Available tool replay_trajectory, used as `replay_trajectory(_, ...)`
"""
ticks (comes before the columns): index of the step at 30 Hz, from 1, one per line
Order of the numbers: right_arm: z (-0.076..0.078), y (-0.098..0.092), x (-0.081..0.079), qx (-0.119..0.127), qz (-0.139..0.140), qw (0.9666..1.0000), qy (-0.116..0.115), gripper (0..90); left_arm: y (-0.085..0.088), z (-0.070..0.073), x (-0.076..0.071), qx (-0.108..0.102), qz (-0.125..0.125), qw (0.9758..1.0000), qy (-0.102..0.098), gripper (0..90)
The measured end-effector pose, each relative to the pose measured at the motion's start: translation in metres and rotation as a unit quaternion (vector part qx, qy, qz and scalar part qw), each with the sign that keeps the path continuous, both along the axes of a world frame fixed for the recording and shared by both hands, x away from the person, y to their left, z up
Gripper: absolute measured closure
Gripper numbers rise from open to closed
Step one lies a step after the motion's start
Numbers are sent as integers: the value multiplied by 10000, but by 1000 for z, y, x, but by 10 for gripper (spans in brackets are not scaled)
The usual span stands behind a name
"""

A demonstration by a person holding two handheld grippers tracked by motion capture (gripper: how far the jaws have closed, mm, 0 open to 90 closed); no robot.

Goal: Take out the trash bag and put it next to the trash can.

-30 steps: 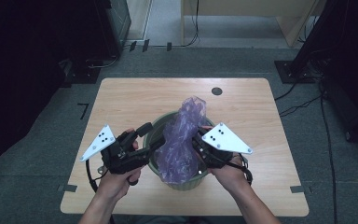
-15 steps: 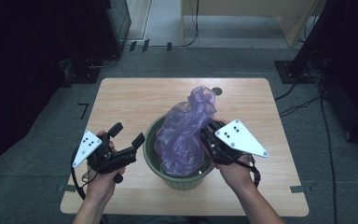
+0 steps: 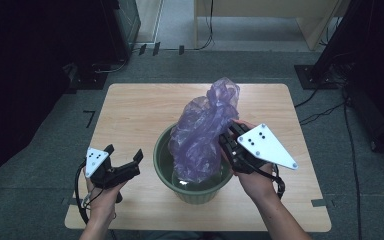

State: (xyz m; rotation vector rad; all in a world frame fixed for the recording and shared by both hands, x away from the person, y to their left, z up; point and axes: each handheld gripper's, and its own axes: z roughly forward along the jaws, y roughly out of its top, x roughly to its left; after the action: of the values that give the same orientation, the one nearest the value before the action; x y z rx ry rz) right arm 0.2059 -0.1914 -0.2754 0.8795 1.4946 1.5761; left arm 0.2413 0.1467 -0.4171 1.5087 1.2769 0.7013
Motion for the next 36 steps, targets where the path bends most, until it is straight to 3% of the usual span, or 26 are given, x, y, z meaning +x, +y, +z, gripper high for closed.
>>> replay_trajectory(1, 2, -1, -1, 2, -24, 10000, -40, 900, 6, -14, 3, 90, 136, 9997, 203, 0)
replay_trajectory(4, 4, -3, -1, 17, -74, 9999, -103, 900, 15, -32, 6, 240, 306, 9982, 453, 0)
replay_trajectory(9, 8, -5, -1, 52, -92, 9998, -150, 900, 19, -49, 11, 535, 443, 9953, 670, 0)
replay_trajectory(13, 14, -10, -3, 107, -80, 9995, -283, 900, 18, -70, 19, 908, 473, 9890, 1063, 0)
replay_trajectory(17, 18, -17, -4, 155, -113, 9992, -352, 900, 17, -81, 25, 1100, 414, 9822, 1468, 0)
replay_trajectory(20, 20, -22, -5, 151, -175, 9990, -381, 900, 16, -86, 27, 1204, 428, 9787, 1605, 0)
replay_trajectory(21, 20, -22, -5, 151, -175, 9990, -381, 900, 16, -86, 27, 1204, 428, 9787, 1605, 0)
replay_trajectory(23, 24, -28, -6, 159, -245, 9987, -425, 900, 16, -92, 29, 1367, 418, 9738, 1769, 0)
replay_trajectory(24, 25, -30, -7, 160, -275, 9985, -449, 900, 16, -92, 29, 1367, 418, 9738, 1769, 0)
replay_trajectory(25, 27, -32, -7, 149, -311, 9983, -477, 900, 16, -95, 30, 1512, 424, 9701, 1852, 0)
replay_trajectory(27, 29, -38, -8, 144, -371, 9979, -519, 900, 15, -97, 30, 1596, 407, 9679, 1898, 0)
replay_trajectory(31, 32, -47, -9, 152, -491, 9973, -526, 900, 14, -98, 30, 1640, 391, 9667, 1927, 0)
replay_trajectory(36, 36, -69, -10, 198, -748, 9955, -547, 900, 15, -100, 31, 1555, 387, 9690, 1880, 0)
